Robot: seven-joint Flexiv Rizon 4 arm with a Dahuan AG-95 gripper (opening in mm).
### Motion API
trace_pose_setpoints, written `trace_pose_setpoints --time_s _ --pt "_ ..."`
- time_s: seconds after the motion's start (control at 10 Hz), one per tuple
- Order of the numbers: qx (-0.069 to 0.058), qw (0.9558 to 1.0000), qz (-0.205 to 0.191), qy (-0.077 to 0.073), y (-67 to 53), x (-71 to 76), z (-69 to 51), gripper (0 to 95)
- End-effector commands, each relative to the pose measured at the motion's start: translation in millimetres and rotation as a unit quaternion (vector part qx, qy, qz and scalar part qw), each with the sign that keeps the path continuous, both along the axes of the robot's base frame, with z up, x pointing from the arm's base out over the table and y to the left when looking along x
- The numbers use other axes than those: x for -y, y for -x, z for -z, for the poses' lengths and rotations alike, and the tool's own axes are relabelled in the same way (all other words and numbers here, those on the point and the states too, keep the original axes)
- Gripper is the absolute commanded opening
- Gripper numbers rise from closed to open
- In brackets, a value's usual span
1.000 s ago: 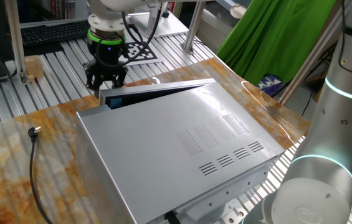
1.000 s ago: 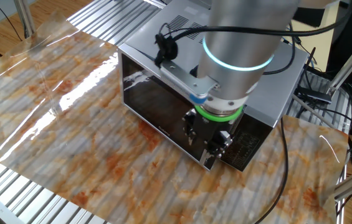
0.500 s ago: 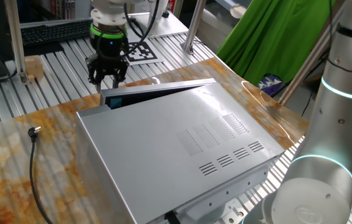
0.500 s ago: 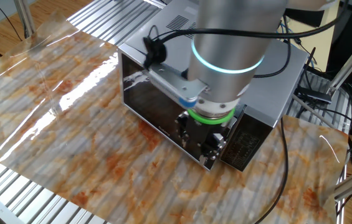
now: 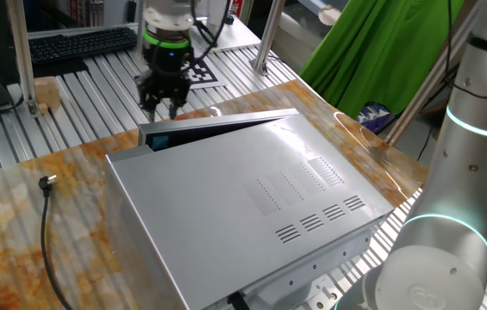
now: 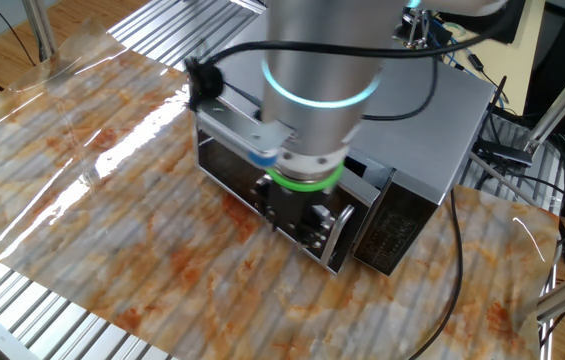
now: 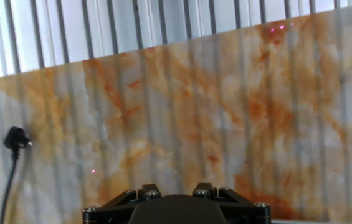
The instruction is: Open the microwave door
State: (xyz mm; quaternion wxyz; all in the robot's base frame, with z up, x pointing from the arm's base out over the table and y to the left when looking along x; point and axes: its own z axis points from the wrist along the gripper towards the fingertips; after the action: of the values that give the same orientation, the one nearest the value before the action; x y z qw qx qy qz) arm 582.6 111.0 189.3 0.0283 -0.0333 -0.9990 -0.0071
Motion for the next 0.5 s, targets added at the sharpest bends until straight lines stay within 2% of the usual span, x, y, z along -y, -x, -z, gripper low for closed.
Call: trace_pose_setpoints --time_s 0.1,0.3,0.5 --pt "0.004 0.9998 -0.019 -0.002 3.4 18.4 5.7 38.0" --pt "0.010 0.9996 -0.028 -0.003 7.3 33.1 9.4 38.0" --pt "0.010 0.9994 -0.034 -0.005 11.4 45.2 12.3 38.0"
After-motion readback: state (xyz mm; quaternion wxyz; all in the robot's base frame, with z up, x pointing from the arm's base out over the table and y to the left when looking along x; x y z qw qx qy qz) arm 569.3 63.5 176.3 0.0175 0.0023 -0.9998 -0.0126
